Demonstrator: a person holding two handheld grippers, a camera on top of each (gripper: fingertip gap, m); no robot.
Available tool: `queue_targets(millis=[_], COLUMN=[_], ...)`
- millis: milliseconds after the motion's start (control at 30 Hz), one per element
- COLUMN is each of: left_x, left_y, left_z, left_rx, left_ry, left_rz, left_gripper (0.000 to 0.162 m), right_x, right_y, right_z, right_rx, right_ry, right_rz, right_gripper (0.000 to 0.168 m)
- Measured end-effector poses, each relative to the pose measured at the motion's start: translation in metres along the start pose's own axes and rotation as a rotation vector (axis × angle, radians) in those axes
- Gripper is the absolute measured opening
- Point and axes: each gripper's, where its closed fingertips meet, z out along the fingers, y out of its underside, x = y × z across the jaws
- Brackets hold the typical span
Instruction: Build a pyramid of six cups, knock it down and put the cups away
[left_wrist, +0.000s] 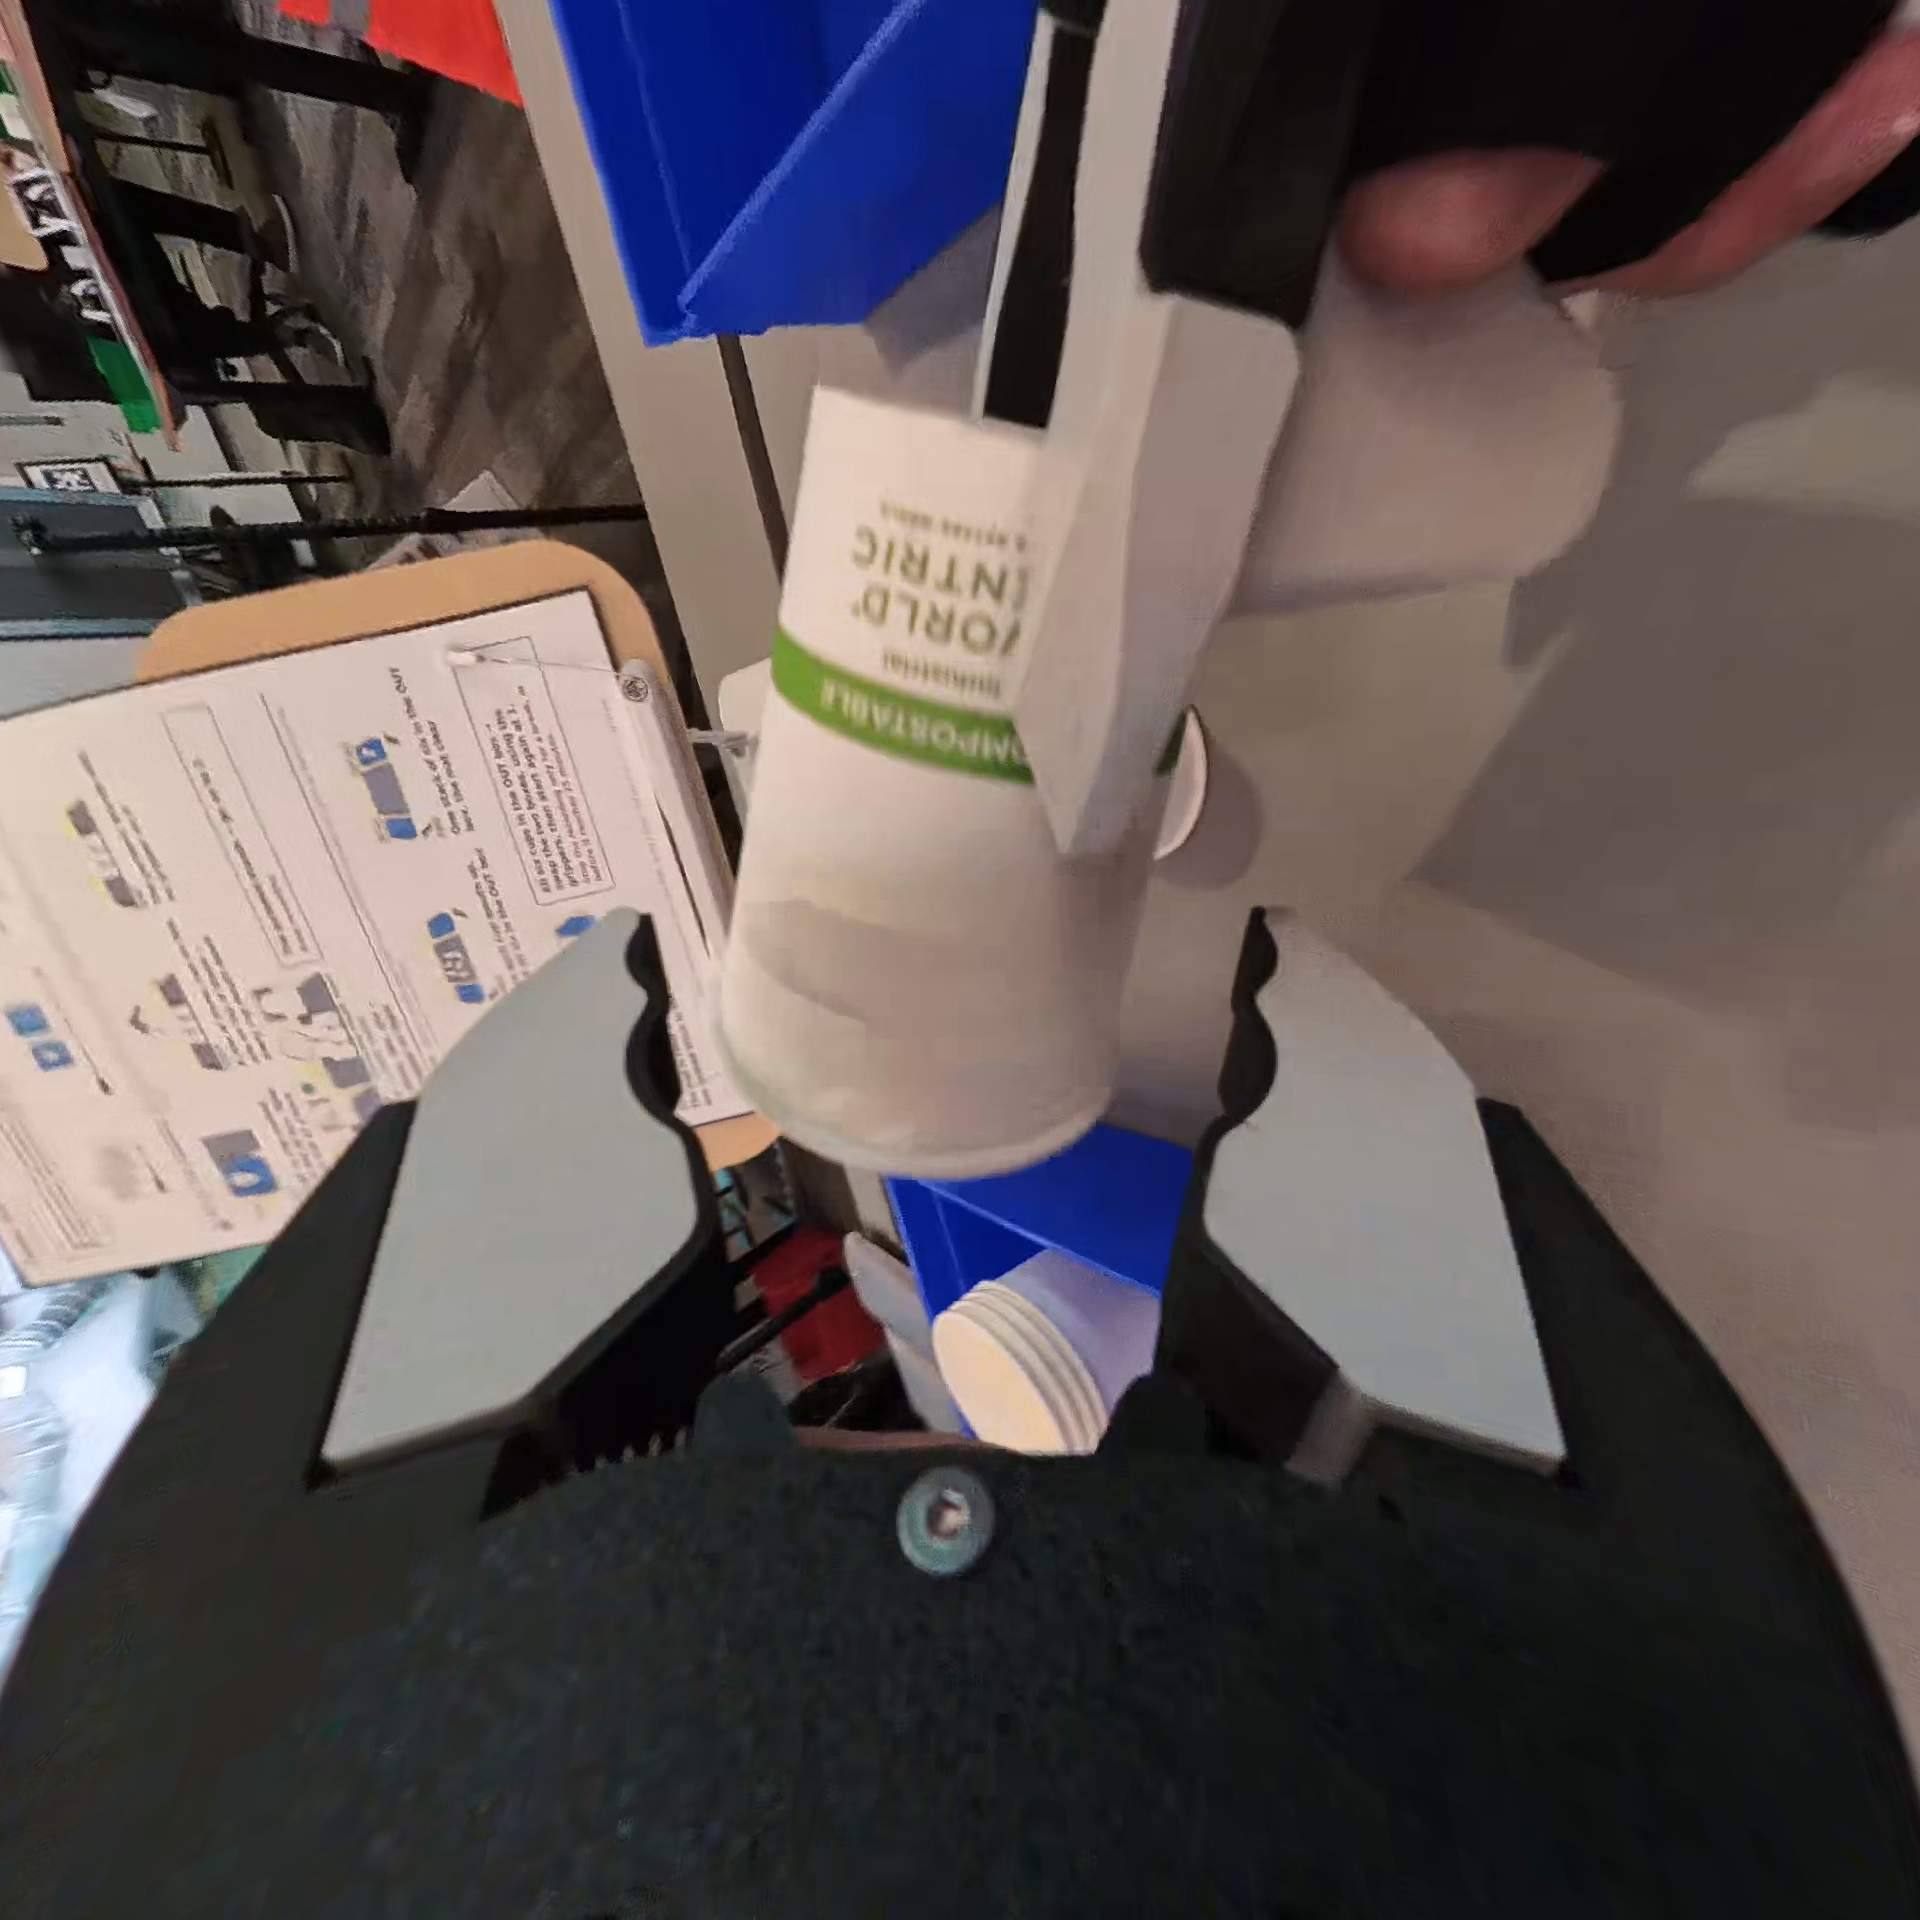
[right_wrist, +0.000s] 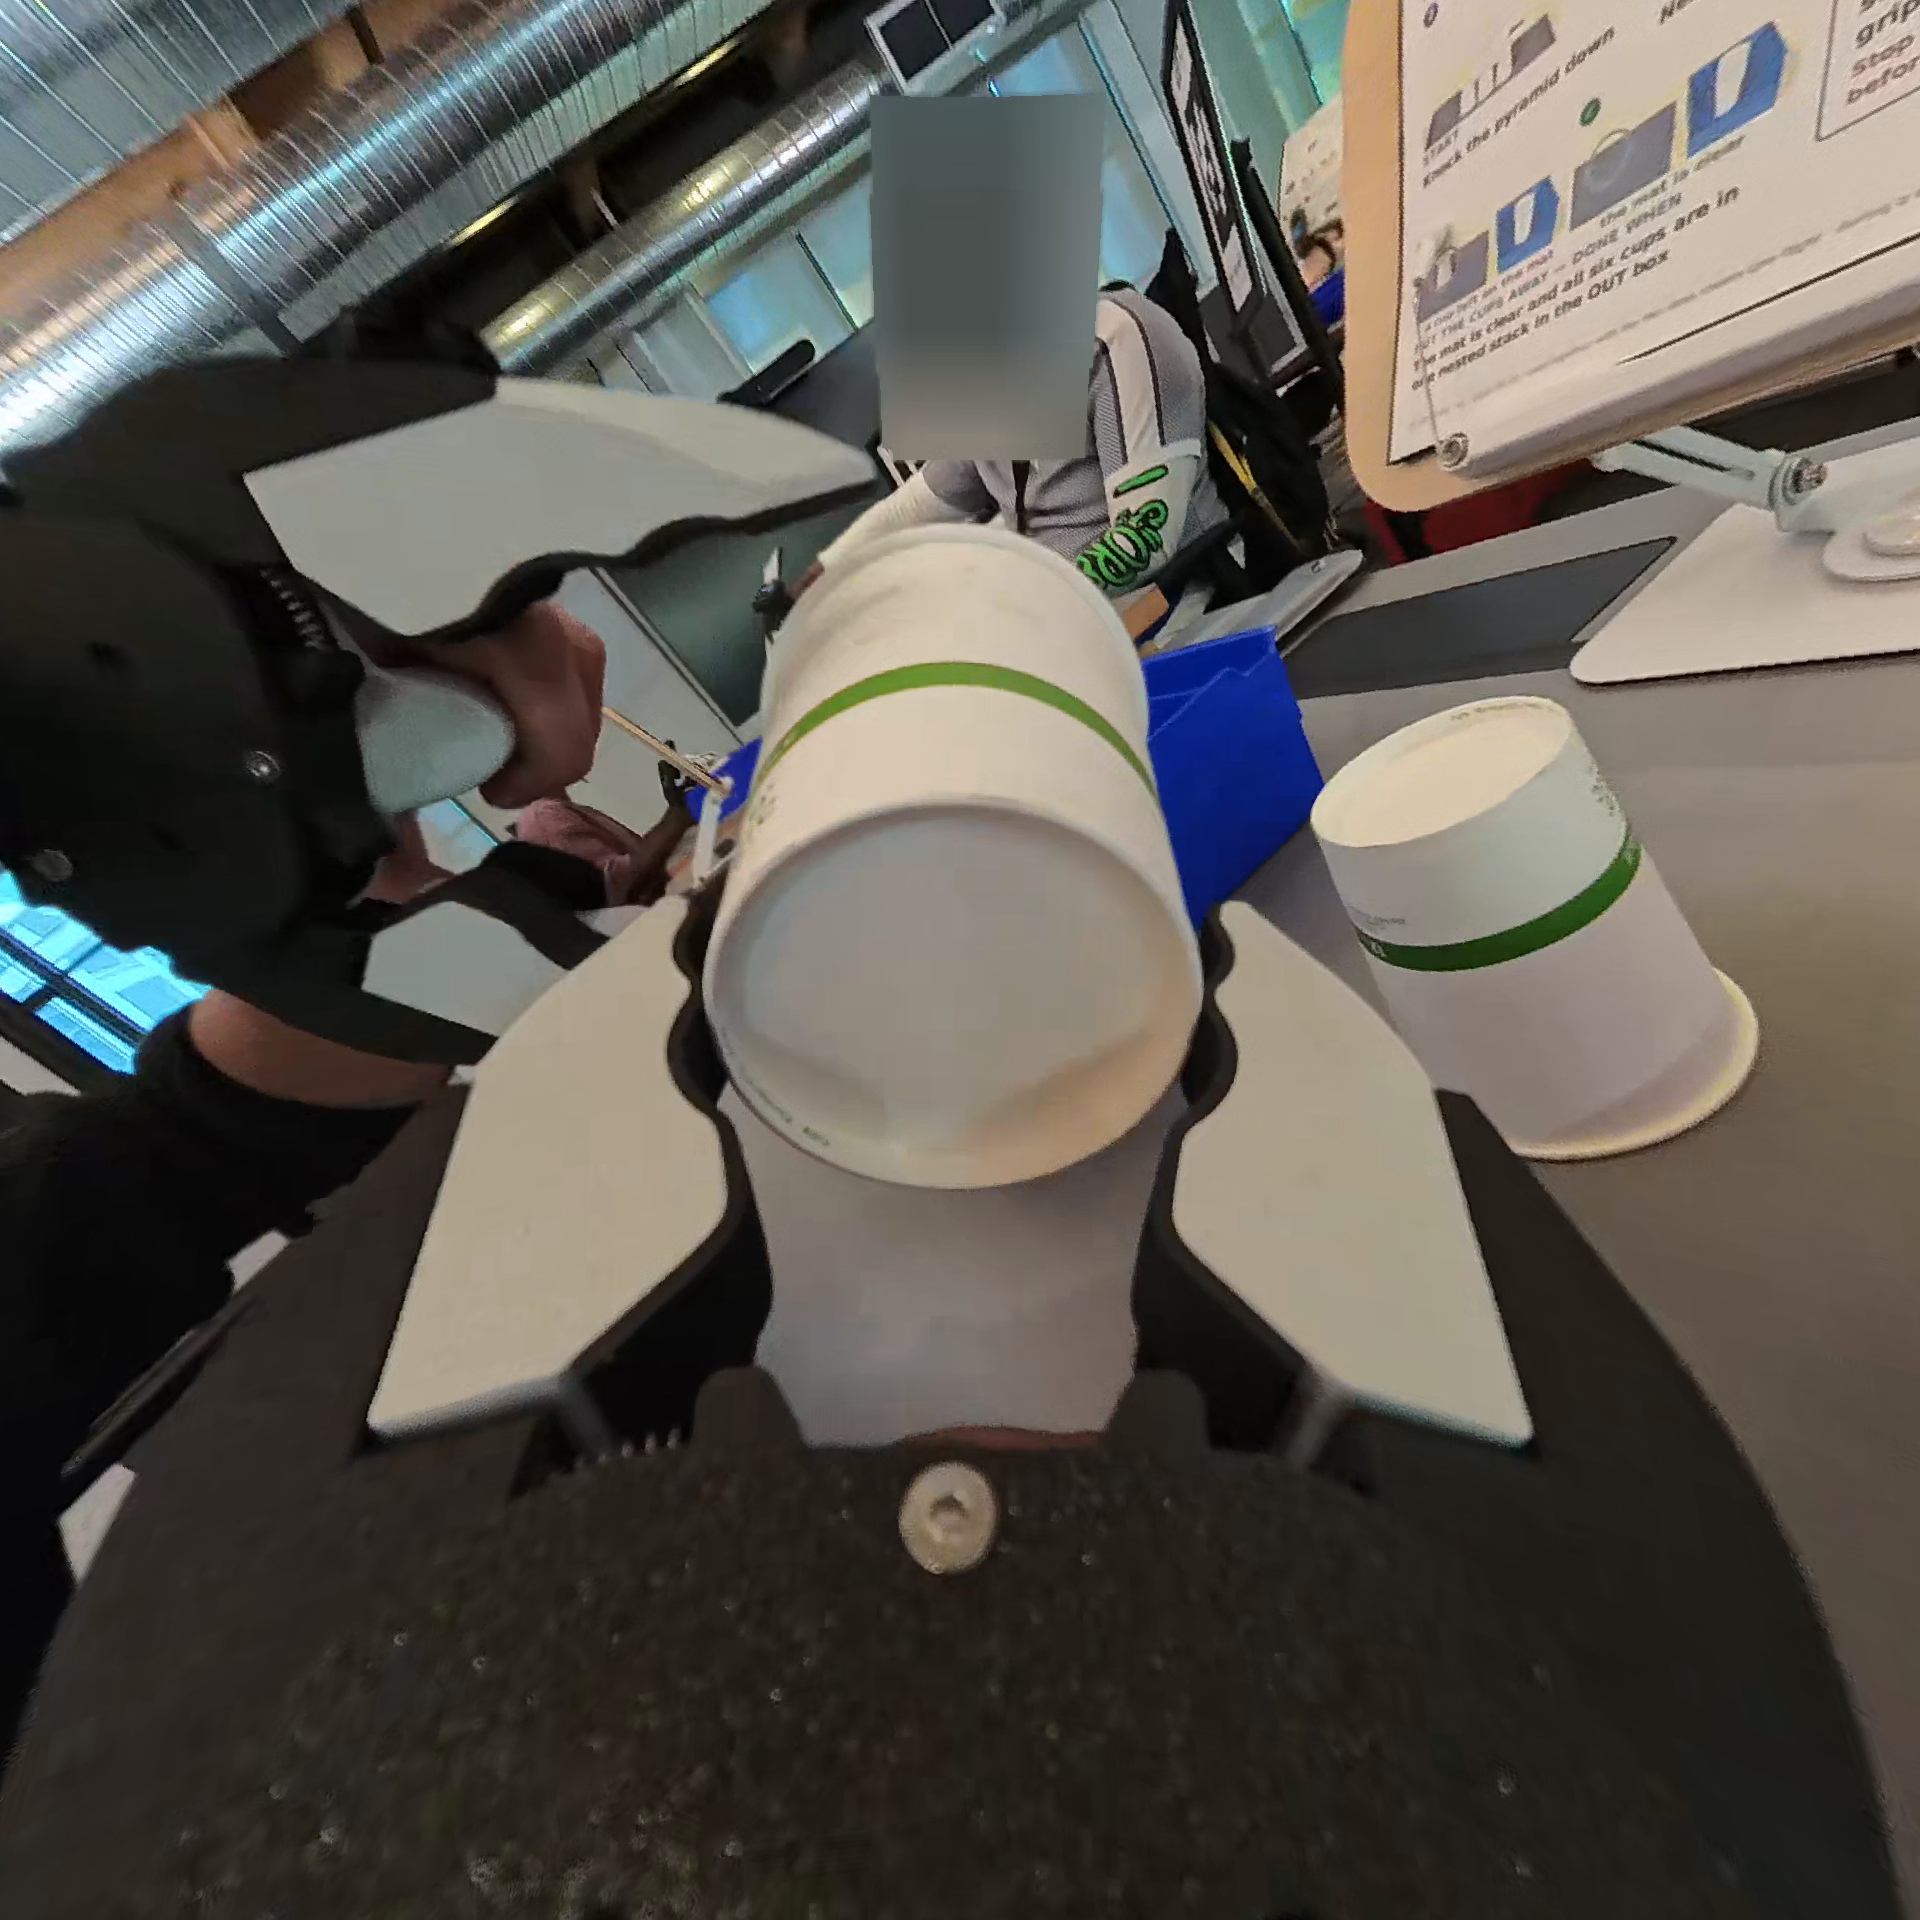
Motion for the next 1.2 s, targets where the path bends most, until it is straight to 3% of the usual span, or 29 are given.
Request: queue_targets(millis=[167, 267, 433, 500, 633, 800, 933, 1200], left_x=[0.006, 0.014, 0.014, -0.002, -0.039, -0.037, -0.016, 0.031], left_y=[-0.012, -0.016, -0.011, 0.000, 0.033, 0.119, 0.148, 0.146], left_z=[0.027, 0.040, 0.049, 0.049, 0.041, 0.069, 0.105, 0.163], left_rx=[-0.066, -0.069, -0.030, 0.034, 0.257, 0.177, 0.149, 0.023], left_ry=[0.034, 0.045, 0.012, -0.076, -0.236, -0.475, -0.536, -0.367], left_rz=[0.093, 0.097, -0.046, -0.217, -0.872, -1.342, -1.540, -1.571], left_gripper=[0.102, 0.089, 0.087, 0.087, 0.087, 0.087, 0.087, 0.088], right_x=[0.000, 0.003, 0.014, 0.020, 0.014, 0.004, -0.008, -0.007], right_y=[0.002, 0.004, -0.001, -0.006, 0.009, 0.052, 0.066, 0.071], right_z=[-0.001, -0.003, -0.017, -0.033, -0.056, -0.067, -0.064, -0.064], right_rx=[-0.022, -0.037, -0.020, 0.000, -0.002, -0.062, -0.110, -0.133], right_ry=[0.006, 0.031, 0.091, 0.137, 0.139, 0.114, 0.062, 0.053], right_rz=[-0.014, -0.043, -0.071, -0.118, -0.145, -0.163, -0.156, -0.156], right_gripper=[0.087, 0.087, 0.088, 0.090, 0.085, 0.081, 0.076, 0.067])
